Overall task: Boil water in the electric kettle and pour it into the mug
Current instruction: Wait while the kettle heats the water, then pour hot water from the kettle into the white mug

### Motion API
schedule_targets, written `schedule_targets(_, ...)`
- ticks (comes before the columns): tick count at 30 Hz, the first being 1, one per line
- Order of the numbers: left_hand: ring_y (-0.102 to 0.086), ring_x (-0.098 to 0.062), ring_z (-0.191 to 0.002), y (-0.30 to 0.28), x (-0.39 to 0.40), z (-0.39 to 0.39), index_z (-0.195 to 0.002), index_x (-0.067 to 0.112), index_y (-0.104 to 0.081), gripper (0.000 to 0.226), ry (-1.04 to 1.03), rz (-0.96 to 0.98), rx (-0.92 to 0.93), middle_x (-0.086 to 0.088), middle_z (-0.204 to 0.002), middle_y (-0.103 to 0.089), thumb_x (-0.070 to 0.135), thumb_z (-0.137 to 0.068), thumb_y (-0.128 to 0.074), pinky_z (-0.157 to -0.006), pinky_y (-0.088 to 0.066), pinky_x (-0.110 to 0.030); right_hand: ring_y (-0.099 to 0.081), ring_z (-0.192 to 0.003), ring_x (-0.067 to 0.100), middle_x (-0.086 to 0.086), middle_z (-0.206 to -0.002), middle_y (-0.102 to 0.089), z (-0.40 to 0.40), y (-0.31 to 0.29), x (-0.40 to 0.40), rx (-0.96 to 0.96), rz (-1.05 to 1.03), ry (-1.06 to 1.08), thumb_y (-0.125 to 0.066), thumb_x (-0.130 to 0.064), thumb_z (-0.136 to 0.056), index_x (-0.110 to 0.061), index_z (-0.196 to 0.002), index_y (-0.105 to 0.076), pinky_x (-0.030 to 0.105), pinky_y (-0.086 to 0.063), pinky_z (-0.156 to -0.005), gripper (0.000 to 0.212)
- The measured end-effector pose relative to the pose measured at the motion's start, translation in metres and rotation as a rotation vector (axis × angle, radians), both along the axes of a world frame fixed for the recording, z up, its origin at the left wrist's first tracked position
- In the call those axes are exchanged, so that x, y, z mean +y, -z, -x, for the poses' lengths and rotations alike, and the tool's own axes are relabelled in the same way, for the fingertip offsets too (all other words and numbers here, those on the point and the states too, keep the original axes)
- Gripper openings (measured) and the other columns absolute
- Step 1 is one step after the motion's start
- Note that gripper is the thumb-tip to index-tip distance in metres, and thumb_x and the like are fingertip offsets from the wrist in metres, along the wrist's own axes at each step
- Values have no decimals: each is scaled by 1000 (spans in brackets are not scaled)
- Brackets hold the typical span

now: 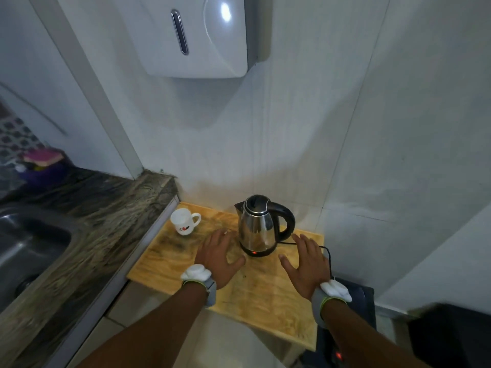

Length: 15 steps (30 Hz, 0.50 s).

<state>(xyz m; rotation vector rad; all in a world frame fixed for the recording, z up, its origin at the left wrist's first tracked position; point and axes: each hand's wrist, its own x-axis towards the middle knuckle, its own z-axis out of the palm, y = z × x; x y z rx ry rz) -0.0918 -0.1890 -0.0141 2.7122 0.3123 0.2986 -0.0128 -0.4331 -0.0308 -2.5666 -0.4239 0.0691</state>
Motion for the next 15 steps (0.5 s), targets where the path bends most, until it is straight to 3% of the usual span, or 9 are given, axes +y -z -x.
schedule_targets(8,-44,-25,-136,-24,19,-44,-139,32,-50,67,26,4,-7,2,-149,-44,66,-81,-52,-107,-43,-41,-28,-145,26,0,-155,-36,-28,-17,17,-52,-11,39,-42,-67,-87,-33,-149,-30,49,-34,-110,72)
schedule_targets(15,-45,-24,-131,-31,37,-84,-137,37,-48,63,104,13,11,3,-141,-46,60,-79,-54,-99,-43,-38,-19,-148,25,-1,-160,-26,-46,-20,33,14,42,101,-36,-68,-90,-34,-151,-22,49,-26,-116,71)
